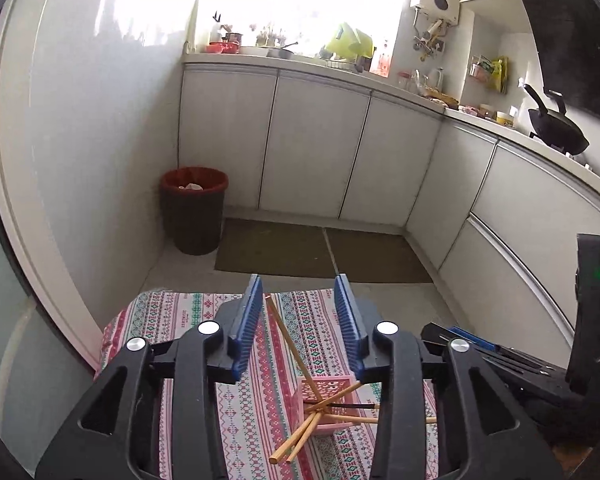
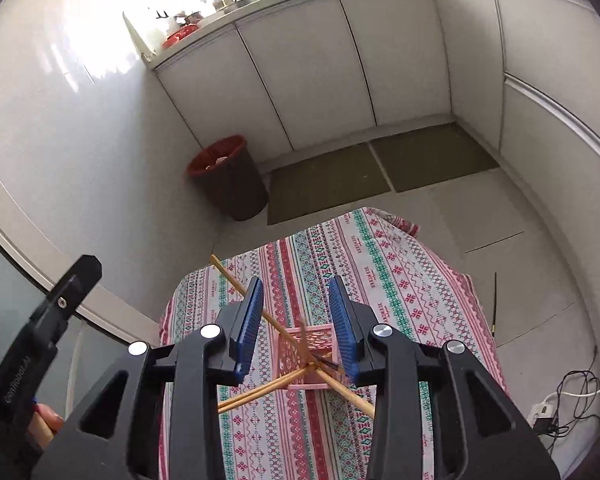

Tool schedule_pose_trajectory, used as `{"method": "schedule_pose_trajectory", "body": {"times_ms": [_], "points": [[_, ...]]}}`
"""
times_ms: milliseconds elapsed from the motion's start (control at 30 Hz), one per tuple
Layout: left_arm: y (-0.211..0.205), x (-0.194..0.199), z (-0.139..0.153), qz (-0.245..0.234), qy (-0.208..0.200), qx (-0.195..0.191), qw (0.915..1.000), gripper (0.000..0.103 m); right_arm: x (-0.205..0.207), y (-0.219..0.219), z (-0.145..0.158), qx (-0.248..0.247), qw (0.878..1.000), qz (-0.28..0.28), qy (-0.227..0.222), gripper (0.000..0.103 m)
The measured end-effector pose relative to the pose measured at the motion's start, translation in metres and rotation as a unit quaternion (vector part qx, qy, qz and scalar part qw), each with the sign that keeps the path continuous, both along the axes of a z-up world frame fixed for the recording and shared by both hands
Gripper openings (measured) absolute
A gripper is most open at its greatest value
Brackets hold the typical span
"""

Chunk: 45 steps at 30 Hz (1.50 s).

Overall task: Organize utensils
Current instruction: 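Carry both chopsticks over the pink basket and open both tools to drop them, then return both tools to the pile and grasp a chopstick with each tool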

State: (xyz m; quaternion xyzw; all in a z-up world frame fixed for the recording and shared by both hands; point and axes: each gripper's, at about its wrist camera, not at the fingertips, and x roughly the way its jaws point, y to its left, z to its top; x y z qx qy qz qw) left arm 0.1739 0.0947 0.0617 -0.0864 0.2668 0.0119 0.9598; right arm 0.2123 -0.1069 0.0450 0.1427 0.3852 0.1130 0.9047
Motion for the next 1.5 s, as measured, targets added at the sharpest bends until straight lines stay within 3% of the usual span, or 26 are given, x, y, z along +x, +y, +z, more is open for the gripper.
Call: {"method": "schedule_pose_trajectory", "body": {"times_ms": [167,233,333,400,500,600,700,800,900,1033,1167,1267,1400,1467,1500], "points": [[-0.008,-0.005,0.001,0.001,0.003,0.027,0.9996,0.041,-0.021,0.000,0.008,-0.067,0.997,-0.021,-0.039,0.035],[-0.012,-0.009,0.001,0.004,0.001,0.042,0.9991,0.047,-0.030,-0.002,0.010,-0.084,0.995,-0.031,-0.049,0.035],[-0.018,-0.017,-0.001,0.005,0.001,0.059,0.9982,0.052,-0.043,-0.007,0.010,-0.100,0.992,-0.043,-0.063,0.051],[-0.021,-0.023,-0.005,0.008,0.006,0.067,0.9977,0.058,-0.052,-0.011,0.011,-0.105,0.991,-0.048,-0.069,0.054],[-0.023,-0.034,-0.016,0.014,0.017,0.066,0.9975,0.066,-0.067,-0.020,0.008,-0.108,0.990,-0.065,-0.068,0.071],[-0.030,-0.045,-0.031,0.010,0.036,0.079,0.9962,0.075,-0.083,-0.027,-0.002,-0.115,0.989,-0.075,-0.062,0.084],[-0.034,-0.057,-0.041,0.009,0.050,0.087,0.9949,0.097,-0.101,-0.036,-0.019,-0.127,0.986,-0.092,-0.052,0.091],[-0.042,-0.069,-0.057,-0.006,0.078,0.097,0.9922,0.096,-0.122,-0.053,-0.044,-0.125,0.986,-0.104,-0.019,0.094],[-0.051,-0.076,-0.077,-0.035,0.116,0.102,0.9873,0.096,-0.140,-0.077,-0.077,-0.107,0.987,-0.115,0.041,0.094],[-0.077,-0.077,-0.118,-0.101,0.192,0.114,0.9694,0.096,-0.162,-0.111,-0.109,-0.081,0.981,-0.133,0.113,0.094],[-0.105,-0.072,-0.173,-0.164,0.288,0.120,0.9357,0.096,-0.182,-0.132,-0.126,-0.061,0.977,-0.137,0.155,0.094],[-0.119,-0.066,-0.210,-0.187,0.342,0.117,0.9135,0.096,-0.190,-0.141,-0.132,-0.038,0.974,-0.127,0.183,0.094],[-0.129,-0.057,-0.248,-0.196,0.392,0.094,0.8938,0.094,-0.197,-0.149,-0.139,0.004,0.970,-0.124,0.208,0.094],[-0.135,-0.054,-0.262,-0.197,0.405,0.097,0.8873,0.084,-0.197,-0.151,-0.141,0.020,0.968,-0.118,0.219,0.094],[-0.137,-0.052,-0.269,-0.202,0.413,0.099,0.8825,0.072,-0.197,-0.150,-0.144,0.024,0.967,-0.113,0.226,0.094]]}}
